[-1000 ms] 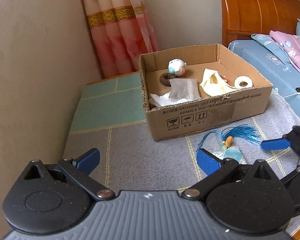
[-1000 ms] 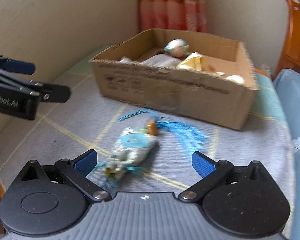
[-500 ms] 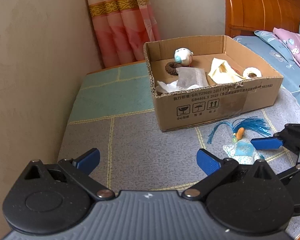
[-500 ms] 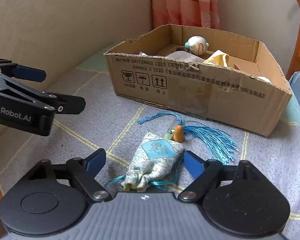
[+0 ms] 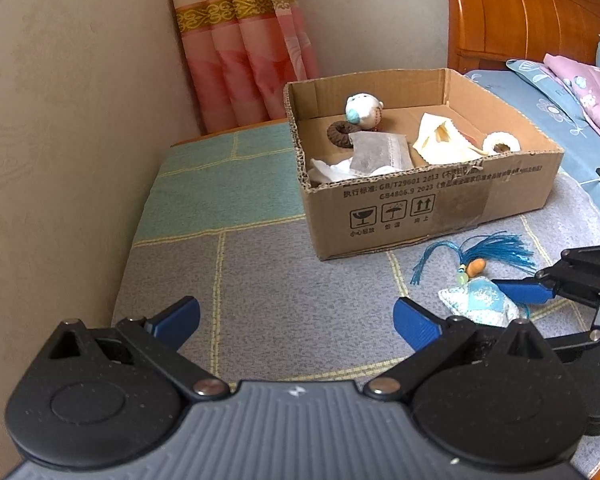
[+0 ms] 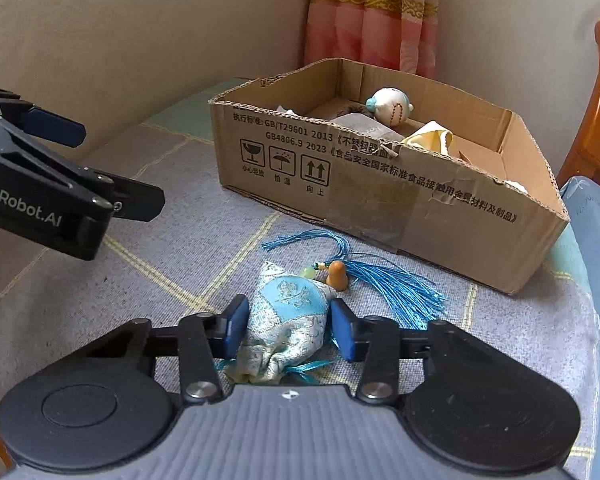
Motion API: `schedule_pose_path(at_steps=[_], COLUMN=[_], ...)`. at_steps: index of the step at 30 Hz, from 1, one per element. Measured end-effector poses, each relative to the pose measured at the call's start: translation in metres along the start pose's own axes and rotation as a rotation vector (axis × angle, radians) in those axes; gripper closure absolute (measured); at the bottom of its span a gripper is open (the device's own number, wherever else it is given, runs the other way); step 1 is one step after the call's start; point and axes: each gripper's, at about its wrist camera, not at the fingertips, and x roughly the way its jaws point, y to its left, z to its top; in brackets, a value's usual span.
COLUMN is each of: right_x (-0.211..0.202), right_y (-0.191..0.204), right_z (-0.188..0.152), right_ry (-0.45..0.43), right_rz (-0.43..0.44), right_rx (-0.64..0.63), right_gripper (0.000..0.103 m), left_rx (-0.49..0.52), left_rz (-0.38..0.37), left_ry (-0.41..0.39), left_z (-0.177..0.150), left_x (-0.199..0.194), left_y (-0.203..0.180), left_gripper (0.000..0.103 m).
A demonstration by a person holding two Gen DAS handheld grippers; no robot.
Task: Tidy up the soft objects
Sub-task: 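Lift the blue sachet with the right gripper while the left grasps the small orange piece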
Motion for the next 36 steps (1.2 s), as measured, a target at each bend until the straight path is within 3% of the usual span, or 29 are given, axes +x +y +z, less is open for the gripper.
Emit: schedule_pose_path(at_steps=[11, 21, 32, 36], right_x=[-0.014, -0.035, -0.065, -0.071], right_y=[0.000, -0.013, -0.043, -0.053], right_z=[-0.001, -0.008, -0.012, -0.014], right_ry=[-0.021, -0.038, -0.092, -0.083], right_rz=[0.048, 0.033, -0.023, -0.046], right_rx=[-0.006, 0.023, 0.091, 0.101], right_gripper=[0.058, 0.058, 0.058, 0.058], left_rx=[0.024, 0.060, 0.196, 0.252], left_rz=[-0.004, -0.025, -0.181, -0.256], left_ry=[-0.008, -0.011, -0.062, -0.074], left_z=[0.004, 0.007, 0.005, 0.002], left_x=[-0.004, -0.004, 0.001, 0.008], left_y=[-0.007, -0.019, -0.051, -0.063], left_gripper=[0.000, 0.000, 0.001, 0.009])
